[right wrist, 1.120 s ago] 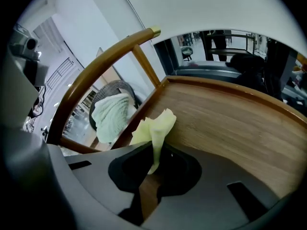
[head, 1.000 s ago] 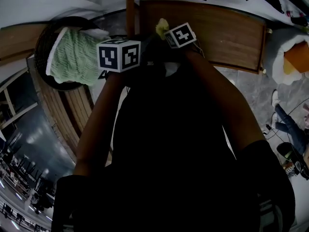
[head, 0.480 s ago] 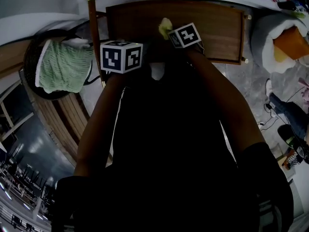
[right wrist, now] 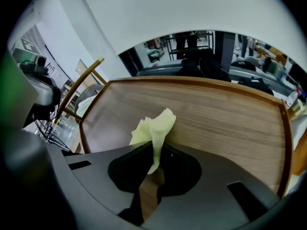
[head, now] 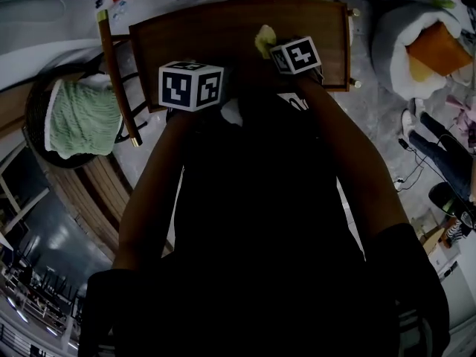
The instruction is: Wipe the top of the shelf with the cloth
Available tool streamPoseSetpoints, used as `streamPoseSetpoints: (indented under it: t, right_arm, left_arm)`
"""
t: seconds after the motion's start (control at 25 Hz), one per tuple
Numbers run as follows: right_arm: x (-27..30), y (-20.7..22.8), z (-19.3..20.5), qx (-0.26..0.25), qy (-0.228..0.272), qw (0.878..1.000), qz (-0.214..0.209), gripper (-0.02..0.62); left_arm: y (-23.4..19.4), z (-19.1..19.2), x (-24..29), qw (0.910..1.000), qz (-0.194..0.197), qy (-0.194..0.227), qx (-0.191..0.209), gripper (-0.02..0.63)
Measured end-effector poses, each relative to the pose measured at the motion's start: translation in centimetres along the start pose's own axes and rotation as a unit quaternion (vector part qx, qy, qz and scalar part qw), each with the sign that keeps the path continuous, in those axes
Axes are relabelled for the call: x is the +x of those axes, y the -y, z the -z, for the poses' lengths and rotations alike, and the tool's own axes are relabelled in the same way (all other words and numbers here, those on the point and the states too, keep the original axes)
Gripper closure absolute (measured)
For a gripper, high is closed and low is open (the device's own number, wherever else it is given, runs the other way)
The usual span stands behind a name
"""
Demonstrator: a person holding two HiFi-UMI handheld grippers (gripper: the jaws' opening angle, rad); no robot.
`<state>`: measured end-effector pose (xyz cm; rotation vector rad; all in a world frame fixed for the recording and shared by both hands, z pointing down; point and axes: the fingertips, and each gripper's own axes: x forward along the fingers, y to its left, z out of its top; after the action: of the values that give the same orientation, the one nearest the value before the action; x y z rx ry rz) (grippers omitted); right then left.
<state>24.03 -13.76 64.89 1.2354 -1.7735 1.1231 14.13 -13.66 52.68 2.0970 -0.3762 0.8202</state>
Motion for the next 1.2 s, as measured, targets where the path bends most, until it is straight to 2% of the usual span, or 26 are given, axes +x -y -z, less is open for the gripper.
streamPoseSetpoints:
  t: [0.32,0.64,0.88,1.0,1.2]
  right_arm:
    - [-3.2,6.4,1.8,0.024,-0.003,0.999,0.038,0.549]
    - [-6.8,12.9,4.5,0.056,-0.029,0.992,0.112,0.549]
    - [-9.2,16.0,6.0,0.074,-0.061,0.979,0.178,0.549]
    - [-10.5,17.2,7.2,0.099,-0.082,0.969,0.213,0.549]
    - [-11.3,18.1,8.2,0.130,-0.094,0.958,0.240,0.551]
  left_arm:
    - [2.7,-1.1,3.7,0.9996,0.010,-0.008,0.023,0.595]
    - [3.6,-1.0,4.6,0.9993,0.022,-0.011,0.027,0.595]
    - [3.1,-1.4,3.6,0.9994,0.021,-0.002,0.026,0.595]
    - [2.7,-1.5,2.7,0.9995,0.021,0.005,0.025,0.595]
    - [1.7,-1.4,0.7,0.9994,0.018,0.015,0.026,0.595]
